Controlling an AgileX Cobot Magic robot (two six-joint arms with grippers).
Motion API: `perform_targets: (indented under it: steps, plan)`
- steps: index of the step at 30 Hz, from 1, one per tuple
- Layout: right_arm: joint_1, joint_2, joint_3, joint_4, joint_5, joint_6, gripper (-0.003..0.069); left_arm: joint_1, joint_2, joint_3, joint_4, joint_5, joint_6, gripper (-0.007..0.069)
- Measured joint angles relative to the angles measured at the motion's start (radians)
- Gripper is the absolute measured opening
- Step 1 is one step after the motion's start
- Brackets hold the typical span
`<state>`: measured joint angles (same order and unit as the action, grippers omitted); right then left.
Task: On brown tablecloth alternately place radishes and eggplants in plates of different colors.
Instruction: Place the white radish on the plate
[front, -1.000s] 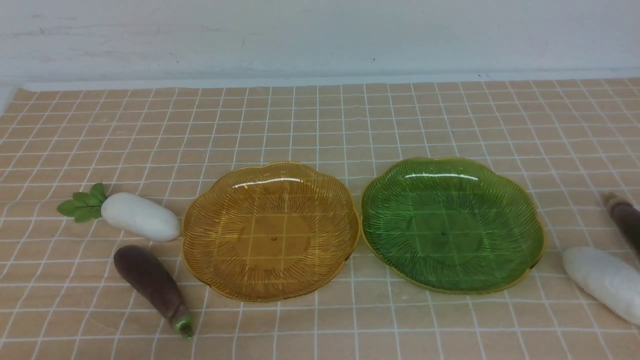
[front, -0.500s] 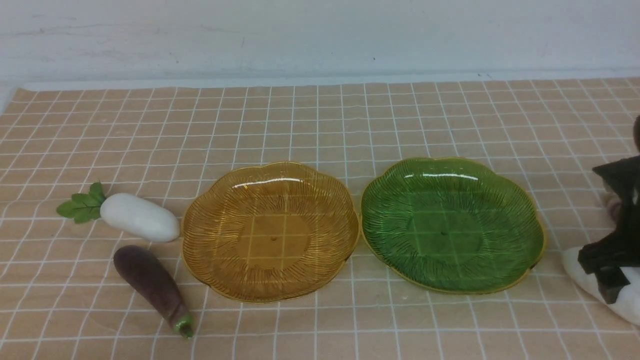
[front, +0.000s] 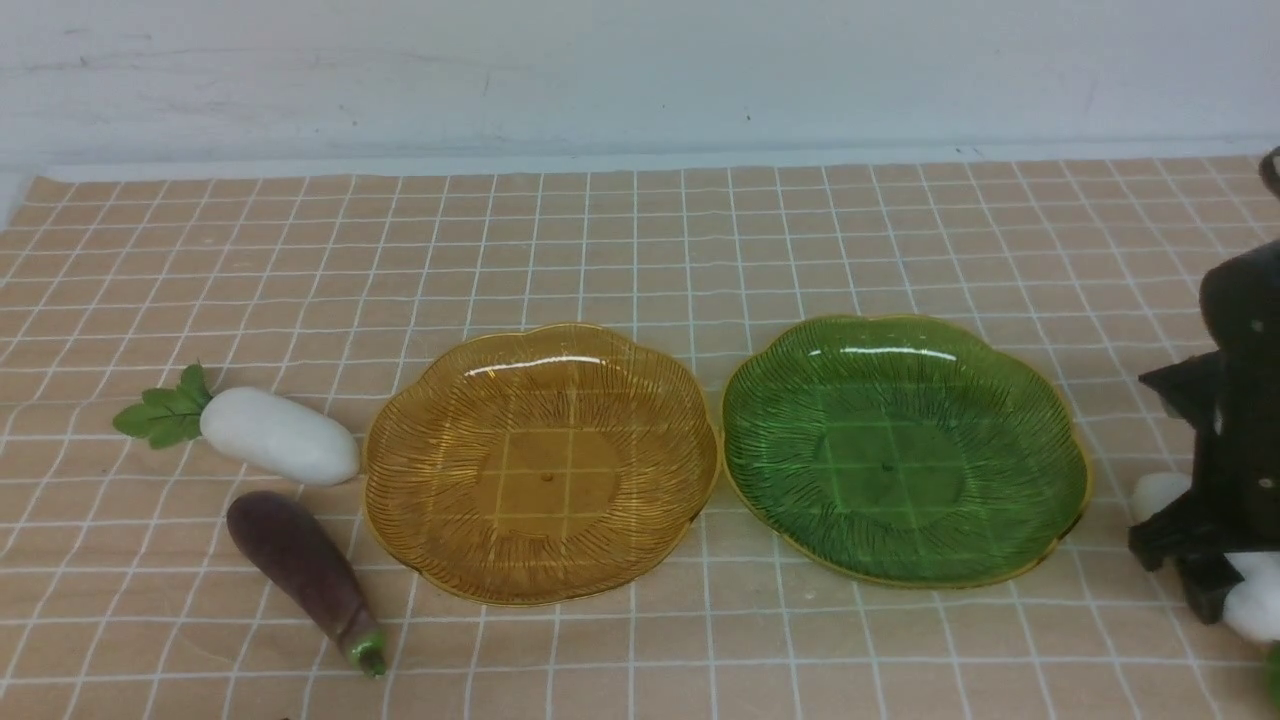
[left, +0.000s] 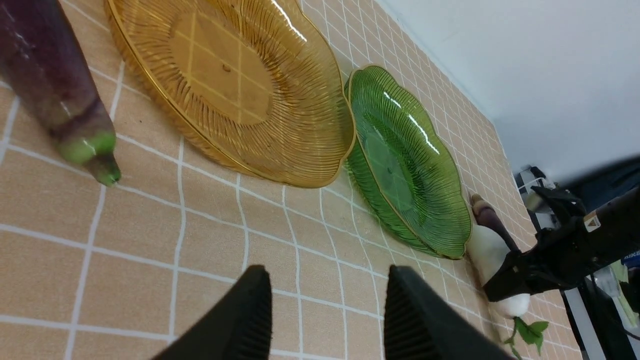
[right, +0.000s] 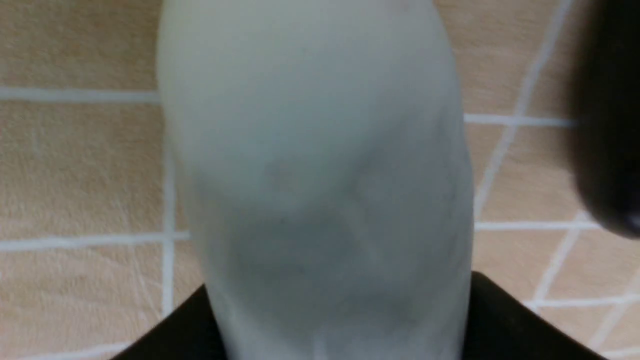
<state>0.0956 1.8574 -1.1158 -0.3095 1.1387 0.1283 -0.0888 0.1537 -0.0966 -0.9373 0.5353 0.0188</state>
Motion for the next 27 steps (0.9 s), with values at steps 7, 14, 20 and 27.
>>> perform_targets:
  steps: [7,14,20,27]
  plan:
    - [0.0,-0.14,-0.135,0.082,0.062,-0.01,0.0493,0.0,0.0,0.0,0.0,0.0,0.0,0.0294]
    - [0.074,-0.227,-0.209,0.577,-0.119,-0.296,0.0493,0.0,0.0,0.0,0.0,-0.001,0.0,0.0294]
    - [0.117,-0.078,-0.209,0.625,-0.186,-0.335,0.0493,0.0,0.0,0.0,0.027,-0.002,0.011,0.0294]
    - [0.11,-0.021,-0.213,0.554,-0.136,-0.333,0.0638,0.0,0.0,0.0,0.035,-0.002,0.016,0.0294]
